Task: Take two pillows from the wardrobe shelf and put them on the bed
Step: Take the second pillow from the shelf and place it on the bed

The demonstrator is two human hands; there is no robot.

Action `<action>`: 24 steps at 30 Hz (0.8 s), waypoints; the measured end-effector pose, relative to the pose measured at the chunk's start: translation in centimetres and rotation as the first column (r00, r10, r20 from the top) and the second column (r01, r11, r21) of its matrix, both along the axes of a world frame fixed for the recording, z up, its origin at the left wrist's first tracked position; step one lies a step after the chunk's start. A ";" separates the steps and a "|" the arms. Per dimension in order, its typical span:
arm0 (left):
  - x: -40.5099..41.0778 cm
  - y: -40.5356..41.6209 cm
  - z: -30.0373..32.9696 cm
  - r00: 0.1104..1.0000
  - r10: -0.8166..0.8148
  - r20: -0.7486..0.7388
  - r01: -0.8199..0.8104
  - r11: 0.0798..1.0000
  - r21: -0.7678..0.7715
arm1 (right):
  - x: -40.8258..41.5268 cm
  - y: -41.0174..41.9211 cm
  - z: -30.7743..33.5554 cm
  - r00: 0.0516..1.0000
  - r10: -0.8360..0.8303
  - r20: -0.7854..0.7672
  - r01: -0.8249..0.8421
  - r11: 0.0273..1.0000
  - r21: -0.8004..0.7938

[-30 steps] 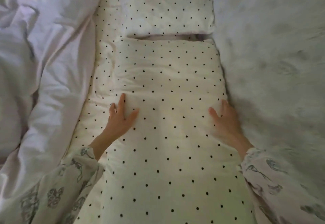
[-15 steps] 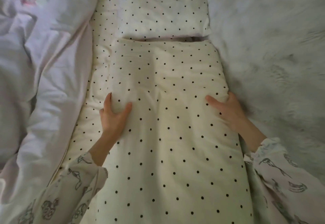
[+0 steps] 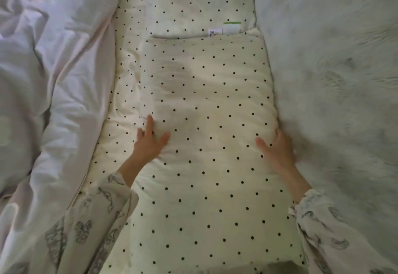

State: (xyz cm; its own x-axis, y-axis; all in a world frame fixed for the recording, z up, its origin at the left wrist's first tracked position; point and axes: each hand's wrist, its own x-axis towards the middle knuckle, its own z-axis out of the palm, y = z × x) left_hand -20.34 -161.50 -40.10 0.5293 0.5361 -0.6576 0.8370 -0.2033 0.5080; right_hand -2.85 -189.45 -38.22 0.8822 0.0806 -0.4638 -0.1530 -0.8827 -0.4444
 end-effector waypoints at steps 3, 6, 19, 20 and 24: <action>-4.0 -2.9 -0.5 0.994 0.079 0.081 -0.080 0.997 0.006 | -2.4 -2.1 -0.3 1.000 -0.030 0.004 0.030 0.999 0.037; -8.4 -4.8 -0.7 0.977 0.202 0.067 -0.192 0.973 -0.126 | -3.6 -3.8 -0.2 0.997 -0.040 -0.059 0.043 0.997 0.061; -14.5 -6.2 0.9 0.958 0.257 -0.123 -0.285 0.851 -0.441 | -7.4 -7.7 1.2 0.989 -0.088 -0.117 0.097 0.992 0.076; -14.9 -6.7 1.1 0.959 0.241 -0.150 -0.283 0.854 -0.437 | -8.1 -8.1 1.1 0.991 -0.073 -0.115 0.078 0.996 0.039; -16.1 -9.1 1.5 0.972 0.184 -0.149 -0.213 0.955 -0.209 | -11.2 -9.3 1.3 0.997 -0.050 -0.059 0.052 0.998 0.025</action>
